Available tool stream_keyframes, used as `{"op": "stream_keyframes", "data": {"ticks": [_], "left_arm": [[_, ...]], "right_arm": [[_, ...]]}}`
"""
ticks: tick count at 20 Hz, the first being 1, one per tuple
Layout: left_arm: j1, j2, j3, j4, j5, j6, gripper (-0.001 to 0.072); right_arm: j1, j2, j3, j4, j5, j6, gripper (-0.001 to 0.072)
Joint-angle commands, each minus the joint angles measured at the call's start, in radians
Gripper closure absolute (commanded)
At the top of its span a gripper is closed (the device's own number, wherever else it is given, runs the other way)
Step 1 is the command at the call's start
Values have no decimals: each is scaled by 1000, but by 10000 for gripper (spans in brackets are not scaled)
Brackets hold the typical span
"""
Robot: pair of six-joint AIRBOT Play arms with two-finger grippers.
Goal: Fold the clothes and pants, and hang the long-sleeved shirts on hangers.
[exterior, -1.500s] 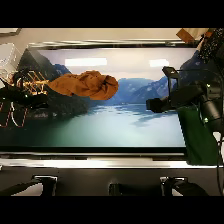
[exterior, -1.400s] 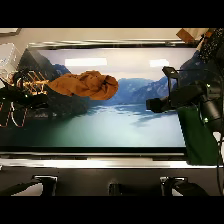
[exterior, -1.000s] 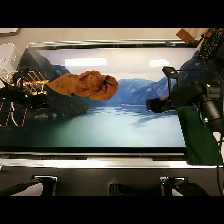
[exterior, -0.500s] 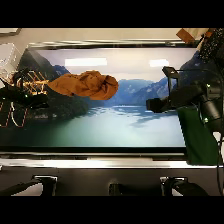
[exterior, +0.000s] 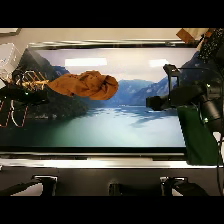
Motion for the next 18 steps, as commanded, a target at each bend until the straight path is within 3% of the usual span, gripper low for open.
{"op": "stream_keyframes", "data": {"ticks": [1,3,6,8,10,13,17,18], "left_arm": [[-1,-8,-1,0,41,-63,634],[-7,-31,5,-3,95,-137,78],[-46,-175,136,-89,129,-78,73],[-120,-348,302,-65,126,-67,72],[-206,-528,490,60,130,-38,73],[-307,-750,714,309,130,-71,73],[-343,-846,733,463,180,-157,75],[-341,-850,733,463,182,-172,170]], "right_arm": [[1,0,1,2,38,2,676],[1,0,1,4,26,32,675],[1,0,1,4,20,51,657],[1,0,1,0,22,50,629],[1,-1,1,0,21,50,629],[1,-1,1,0,19,50,624],[1,0,1,1,20,71,623],[1,0,1,1,21,78,623]]}}
